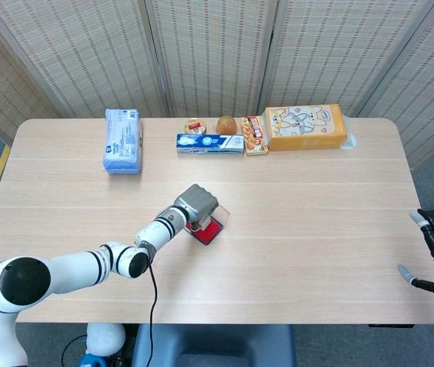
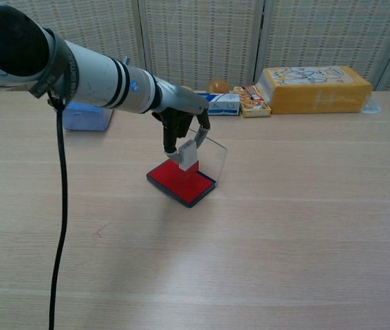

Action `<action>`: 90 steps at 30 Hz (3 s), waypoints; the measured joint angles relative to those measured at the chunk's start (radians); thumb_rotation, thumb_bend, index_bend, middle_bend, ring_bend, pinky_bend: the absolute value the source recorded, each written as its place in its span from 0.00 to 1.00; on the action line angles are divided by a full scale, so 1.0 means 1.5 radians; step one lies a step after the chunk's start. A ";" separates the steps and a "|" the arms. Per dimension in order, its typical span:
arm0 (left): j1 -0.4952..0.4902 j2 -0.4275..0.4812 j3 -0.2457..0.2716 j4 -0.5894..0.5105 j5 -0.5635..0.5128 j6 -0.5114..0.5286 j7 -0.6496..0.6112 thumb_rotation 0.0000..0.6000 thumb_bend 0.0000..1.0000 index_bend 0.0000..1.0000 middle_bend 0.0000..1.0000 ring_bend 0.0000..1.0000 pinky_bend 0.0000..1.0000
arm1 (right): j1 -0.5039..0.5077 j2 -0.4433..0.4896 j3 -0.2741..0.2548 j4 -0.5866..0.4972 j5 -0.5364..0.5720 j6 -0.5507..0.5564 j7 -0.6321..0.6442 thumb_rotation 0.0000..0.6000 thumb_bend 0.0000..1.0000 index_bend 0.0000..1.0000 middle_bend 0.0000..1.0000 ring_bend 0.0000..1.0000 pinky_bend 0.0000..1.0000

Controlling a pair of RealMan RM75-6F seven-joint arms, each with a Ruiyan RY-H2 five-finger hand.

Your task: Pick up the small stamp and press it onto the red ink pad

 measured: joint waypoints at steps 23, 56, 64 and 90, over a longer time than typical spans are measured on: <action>0.056 -0.040 -0.014 0.063 0.178 -0.018 -0.130 1.00 0.32 0.69 1.00 1.00 0.94 | -0.014 -0.008 0.004 -0.007 -0.004 0.021 -0.030 1.00 0.25 0.00 0.00 0.00 0.00; 0.099 -0.081 -0.030 0.147 0.303 -0.039 -0.205 1.00 0.32 0.69 1.00 1.00 0.94 | -0.005 -0.016 0.012 -0.017 0.015 -0.005 -0.067 1.00 0.25 0.00 0.00 0.00 0.00; 0.106 -0.088 -0.035 0.145 0.313 -0.037 -0.212 1.00 0.32 0.69 1.00 1.00 0.94 | -0.005 -0.017 0.009 -0.016 0.007 -0.005 -0.071 1.00 0.25 0.00 0.00 0.00 0.00; 0.132 -0.063 -0.046 0.112 0.334 -0.021 -0.227 1.00 0.32 0.69 1.00 1.00 0.94 | -0.011 -0.017 0.007 -0.013 -0.008 0.013 -0.063 1.00 0.25 0.00 0.00 0.00 0.00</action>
